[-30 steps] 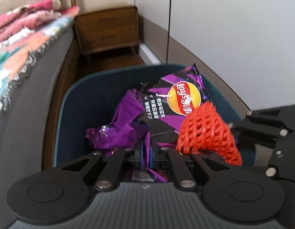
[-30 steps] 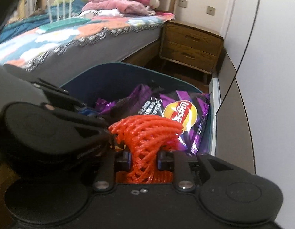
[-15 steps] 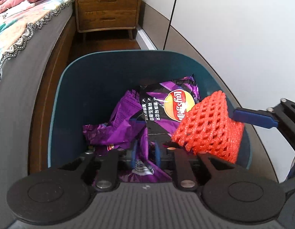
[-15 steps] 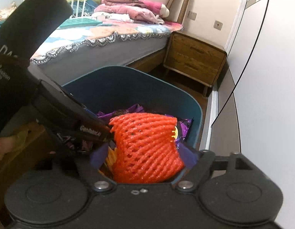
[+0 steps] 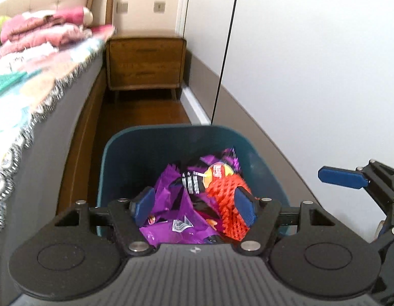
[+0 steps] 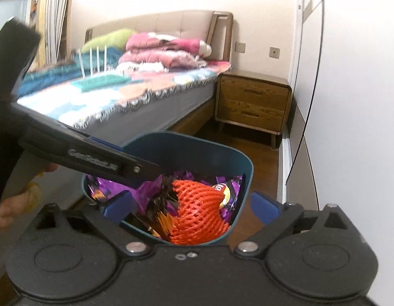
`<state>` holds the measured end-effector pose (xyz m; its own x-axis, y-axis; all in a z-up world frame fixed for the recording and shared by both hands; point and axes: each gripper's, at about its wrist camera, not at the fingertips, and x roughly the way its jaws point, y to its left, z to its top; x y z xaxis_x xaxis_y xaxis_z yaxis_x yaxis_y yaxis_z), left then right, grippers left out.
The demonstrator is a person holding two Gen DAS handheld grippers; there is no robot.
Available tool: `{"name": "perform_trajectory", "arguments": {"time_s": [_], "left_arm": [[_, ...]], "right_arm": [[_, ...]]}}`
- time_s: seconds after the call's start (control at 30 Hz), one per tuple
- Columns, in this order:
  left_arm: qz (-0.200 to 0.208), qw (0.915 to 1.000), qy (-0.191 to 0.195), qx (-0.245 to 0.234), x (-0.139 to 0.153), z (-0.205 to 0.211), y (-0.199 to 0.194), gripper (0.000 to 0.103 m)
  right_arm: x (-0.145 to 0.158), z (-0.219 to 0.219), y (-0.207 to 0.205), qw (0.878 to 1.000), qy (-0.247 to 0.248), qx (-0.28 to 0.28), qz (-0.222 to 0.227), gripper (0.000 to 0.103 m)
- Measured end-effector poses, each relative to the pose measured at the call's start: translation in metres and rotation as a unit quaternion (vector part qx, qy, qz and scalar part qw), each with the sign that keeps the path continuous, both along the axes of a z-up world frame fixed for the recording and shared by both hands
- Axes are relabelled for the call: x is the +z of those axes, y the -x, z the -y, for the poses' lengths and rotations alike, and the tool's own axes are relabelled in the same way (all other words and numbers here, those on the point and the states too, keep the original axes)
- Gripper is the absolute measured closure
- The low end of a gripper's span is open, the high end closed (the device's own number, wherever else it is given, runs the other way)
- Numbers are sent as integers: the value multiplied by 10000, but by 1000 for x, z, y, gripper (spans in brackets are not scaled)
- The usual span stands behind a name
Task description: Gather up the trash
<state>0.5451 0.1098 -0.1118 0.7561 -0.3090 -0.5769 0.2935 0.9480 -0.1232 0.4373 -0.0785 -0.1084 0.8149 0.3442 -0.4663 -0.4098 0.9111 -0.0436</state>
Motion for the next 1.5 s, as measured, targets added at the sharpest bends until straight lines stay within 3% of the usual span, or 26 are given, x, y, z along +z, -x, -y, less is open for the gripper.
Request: {"name": "perform_trajectory", "arguments": {"time_s": [0.5, 0.83, 1.07, 1.27, 1.33, 1.4, 1.5], "left_arm": [[749, 9968, -228, 155, 19, -13, 80, 23], [1097, 9934, -86, 331, 25, -20, 127, 19], [1242, 9917, -23, 325, 28, -21, 149, 18], [1622, 9860, 75, 378, 30, -23, 167, 17], [1712, 9844, 96, 383, 31, -22, 171, 14], [1780, 9833, 122, 367, 33, -22, 176, 0], [1831, 9821, 157, 425, 34, -22, 181, 0]], "right_arm": [[28, 19, 58, 9923, -960, -82, 774, 0], [40, 16, 93, 9867, -1016, -67, 1269, 0], [35, 19, 107, 9840, -1207, -132, 1301, 0], [35, 18, 109, 9830, -1268, -194, 1311, 0], [36, 17, 109, 9828, -1275, -194, 1322, 0], [36, 15, 110, 9827, -1288, -203, 1313, 0], [36, 15, 113, 9825, -1294, -213, 1320, 0]]}}
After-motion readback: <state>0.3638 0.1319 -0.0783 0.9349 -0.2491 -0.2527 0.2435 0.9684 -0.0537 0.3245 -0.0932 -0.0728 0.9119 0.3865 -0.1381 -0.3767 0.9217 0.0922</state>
